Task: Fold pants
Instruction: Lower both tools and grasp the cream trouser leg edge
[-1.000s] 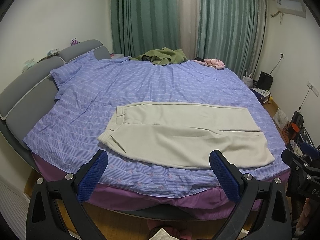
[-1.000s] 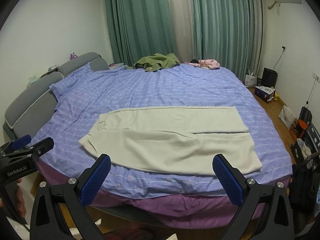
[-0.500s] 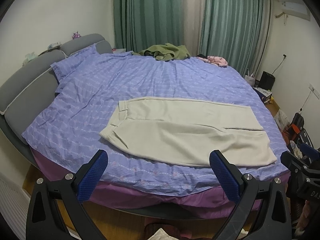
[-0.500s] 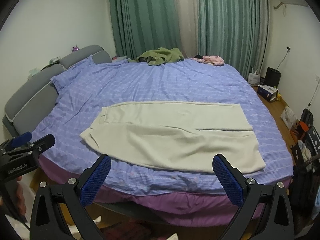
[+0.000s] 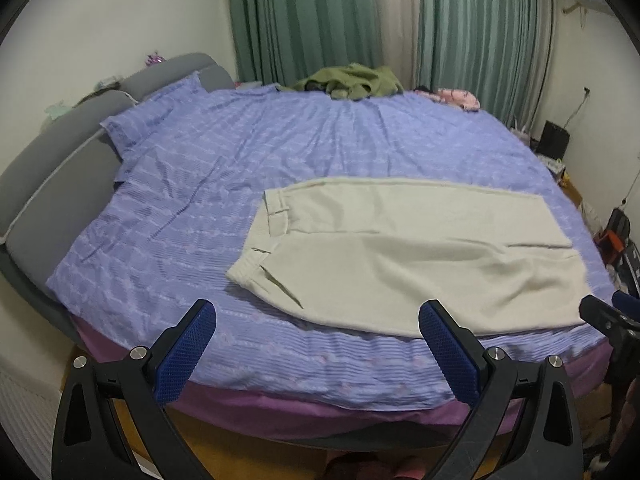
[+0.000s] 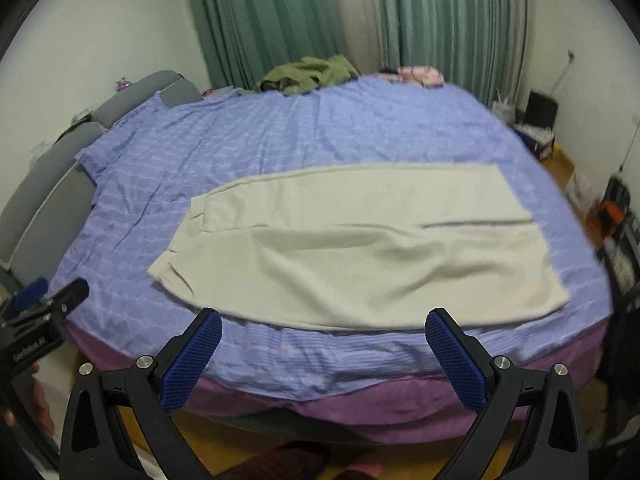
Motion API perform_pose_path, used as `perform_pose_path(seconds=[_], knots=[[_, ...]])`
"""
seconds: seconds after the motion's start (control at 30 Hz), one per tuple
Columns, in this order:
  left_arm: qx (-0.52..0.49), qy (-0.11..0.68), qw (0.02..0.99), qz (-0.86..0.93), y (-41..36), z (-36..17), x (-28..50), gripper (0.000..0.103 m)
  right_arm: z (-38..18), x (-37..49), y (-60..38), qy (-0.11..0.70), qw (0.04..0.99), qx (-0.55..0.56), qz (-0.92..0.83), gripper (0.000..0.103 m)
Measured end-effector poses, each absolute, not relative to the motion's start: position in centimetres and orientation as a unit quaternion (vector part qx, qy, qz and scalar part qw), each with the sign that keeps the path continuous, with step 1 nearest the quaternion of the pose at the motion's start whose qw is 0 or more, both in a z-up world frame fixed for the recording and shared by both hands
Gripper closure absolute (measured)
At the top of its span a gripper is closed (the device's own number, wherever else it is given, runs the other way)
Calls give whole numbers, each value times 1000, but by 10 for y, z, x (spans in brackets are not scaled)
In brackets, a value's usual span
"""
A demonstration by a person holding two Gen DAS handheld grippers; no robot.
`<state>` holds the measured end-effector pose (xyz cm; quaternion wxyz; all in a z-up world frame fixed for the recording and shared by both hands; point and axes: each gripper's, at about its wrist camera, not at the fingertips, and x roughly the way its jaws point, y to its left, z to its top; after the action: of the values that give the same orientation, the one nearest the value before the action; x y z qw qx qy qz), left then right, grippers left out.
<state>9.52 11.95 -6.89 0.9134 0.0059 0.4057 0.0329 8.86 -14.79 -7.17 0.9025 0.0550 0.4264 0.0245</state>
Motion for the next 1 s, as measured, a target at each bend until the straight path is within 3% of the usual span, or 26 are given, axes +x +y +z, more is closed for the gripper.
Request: perform_pose_path(seconds=[0.47, 0.7, 1.0], knots=[[-21, 537, 843, 18, 177, -236, 209, 0, -244, 183, -112, 524, 834, 160, -65, 1], [-98, 582, 807, 36, 194, -307, 239, 2, -317, 200, -122, 567, 786, 228, -89, 14], [-112, 600, 791, 49, 196, -352, 264, 7, -360, 213, -138, 567, 772, 259, -125, 21]])
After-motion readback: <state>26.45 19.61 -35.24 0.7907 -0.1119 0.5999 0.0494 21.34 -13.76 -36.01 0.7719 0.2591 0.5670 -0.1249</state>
